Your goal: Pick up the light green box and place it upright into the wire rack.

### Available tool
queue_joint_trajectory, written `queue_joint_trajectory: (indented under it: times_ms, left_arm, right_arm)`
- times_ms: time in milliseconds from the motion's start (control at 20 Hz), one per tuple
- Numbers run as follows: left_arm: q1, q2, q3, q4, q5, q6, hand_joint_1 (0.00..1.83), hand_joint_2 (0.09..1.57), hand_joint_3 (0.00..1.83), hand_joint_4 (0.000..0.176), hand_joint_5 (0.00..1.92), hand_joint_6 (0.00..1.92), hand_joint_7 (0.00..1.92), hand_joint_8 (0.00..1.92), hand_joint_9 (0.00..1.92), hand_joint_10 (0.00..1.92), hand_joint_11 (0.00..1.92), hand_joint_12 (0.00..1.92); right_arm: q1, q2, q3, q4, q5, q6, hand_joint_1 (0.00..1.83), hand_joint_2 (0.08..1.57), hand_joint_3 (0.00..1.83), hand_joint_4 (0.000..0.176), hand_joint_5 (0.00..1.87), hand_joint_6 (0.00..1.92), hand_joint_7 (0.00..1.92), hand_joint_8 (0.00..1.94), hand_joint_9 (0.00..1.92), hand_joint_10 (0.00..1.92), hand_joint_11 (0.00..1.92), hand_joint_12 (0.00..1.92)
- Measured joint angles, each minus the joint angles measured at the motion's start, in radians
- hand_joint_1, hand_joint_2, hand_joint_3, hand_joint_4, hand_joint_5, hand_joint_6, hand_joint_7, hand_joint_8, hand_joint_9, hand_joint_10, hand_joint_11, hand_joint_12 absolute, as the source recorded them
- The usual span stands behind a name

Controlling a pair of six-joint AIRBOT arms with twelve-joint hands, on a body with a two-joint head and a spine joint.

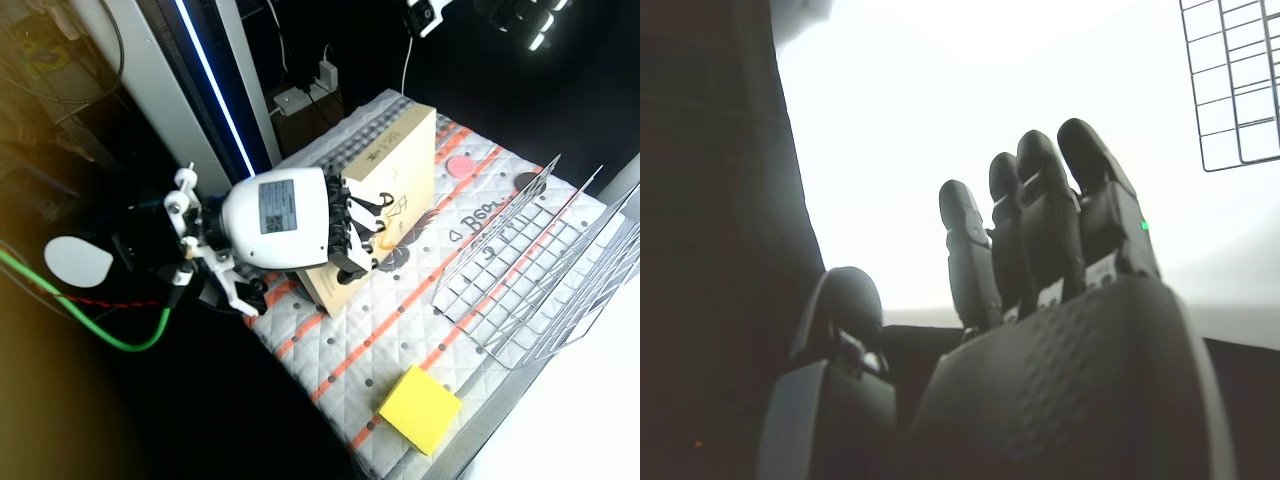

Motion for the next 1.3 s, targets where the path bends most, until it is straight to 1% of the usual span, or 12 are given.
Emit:
queue_joint_trajectory:
  times_ms: [50,150,200,250,400,500,650,750,1000,1100,1200,1300]
  left_arm:
    - [0.000,-0.002,0.000,0.000,0.001,0.000,0.40,1.16,0.00,0.103,0.54,0.00,0.41,0.01,0.38,0.01,0.00,0.73]
    - [0.000,-0.002,0.000,-0.002,0.001,0.000,0.38,1.17,0.00,0.122,0.53,0.00,0.42,0.00,0.39,0.01,0.00,0.76]
    - [0.000,-0.002,0.000,-0.002,0.002,0.000,0.38,1.17,0.00,0.122,0.53,0.00,0.42,0.00,0.39,0.01,0.00,0.76]
    - [0.000,-0.002,0.000,-0.001,0.002,0.000,0.38,1.17,0.00,0.110,0.55,0.01,0.43,0.01,0.41,0.01,0.00,0.76]
    - [0.000,-0.003,0.000,-0.003,0.002,0.000,0.36,1.18,0.00,0.113,0.54,0.00,0.42,0.00,0.40,0.00,0.00,0.71]
    - [0.000,-0.003,0.000,-0.004,0.004,0.000,0.38,1.19,0.00,0.087,0.57,0.00,0.40,0.00,0.39,0.00,0.00,0.71]
    - [-0.003,-0.009,0.001,-0.005,0.004,0.000,0.35,1.19,0.00,0.100,0.56,0.00,0.40,0.00,0.39,0.00,0.01,0.69]
    - [-0.012,-0.016,0.007,-0.003,0.013,0.001,0.38,1.19,0.00,0.086,0.56,0.00,0.40,0.00,0.37,0.00,0.00,0.73]
    - [-0.023,-0.025,0.013,0.003,0.023,0.000,0.33,1.20,0.00,0.095,0.55,0.00,0.39,0.00,0.36,0.00,0.00,0.68]
    - [-0.028,-0.032,0.019,0.006,0.030,0.000,0.32,1.19,0.00,0.109,0.55,0.00,0.39,0.00,0.38,0.01,0.00,0.66]
    - [-0.035,-0.035,0.021,0.007,0.039,0.000,0.34,1.19,0.00,0.086,0.55,0.00,0.41,0.00,0.39,0.01,0.00,0.65]
    - [-0.037,-0.037,0.022,0.010,0.042,0.000,0.35,1.19,0.00,0.085,0.56,0.00,0.41,0.00,0.39,0.00,0.00,0.63]
  right_arm:
    - [0.013,0.000,0.000,0.002,0.004,0.000,1.14,1.15,0.00,0.000,0.91,1.08,1.41,0.04,1.56,0.06,1.27,0.84]
    - [0.040,0.000,0.000,-0.010,0.010,0.001,1.13,1.18,0.00,0.000,0.86,1.15,1.43,0.01,1.59,0.02,1.35,0.70]
    - [0.045,0.000,0.000,-0.014,0.009,0.001,1.13,1.18,0.00,0.000,0.86,1.15,1.43,0.01,1.59,0.02,1.35,0.70]
    - [0.055,-0.001,0.000,-0.014,0.010,0.002,1.13,1.18,0.00,0.000,0.86,1.15,1.43,0.00,1.60,0.02,1.36,0.67]
    - [0.092,0.002,0.000,-0.021,0.021,0.001,1.13,1.18,0.00,0.000,0.86,1.15,1.42,0.00,1.61,0.02,1.38,0.63]
    - [0.130,0.004,0.000,-0.028,0.024,0.001,1.12,1.18,0.00,0.000,0.85,1.16,1.43,0.01,1.63,0.02,1.38,0.62]
    - [0.202,-0.002,0.019,-0.028,0.042,0.002,1.12,1.19,0.00,0.000,0.84,1.19,1.43,0.00,1.62,0.01,1.38,0.58]
    - [0.240,-0.026,0.054,-0.027,0.027,0.001,1.13,1.18,0.00,0.000,0.85,1.17,1.43,0.00,1.62,0.01,1.39,0.61]
    - [0.303,-0.098,0.117,-0.045,-0.076,0.001,1.14,1.17,0.00,0.000,0.88,1.13,1.48,0.01,1.64,0.01,1.40,0.71]
    - [0.322,-0.121,0.132,-0.069,-0.111,0.002,1.14,1.16,0.00,0.000,0.89,1.11,1.48,0.01,1.65,0.01,1.40,0.72]
    - [0.336,-0.138,0.153,-0.074,-0.136,0.002,1.14,1.16,0.00,0.000,0.89,1.10,1.46,0.00,1.65,0.01,1.42,0.69]
    - [0.336,-0.156,0.177,-0.072,-0.165,0.002,1.14,1.17,0.00,0.000,0.87,1.13,1.45,0.00,1.64,0.00,1.43,0.62]
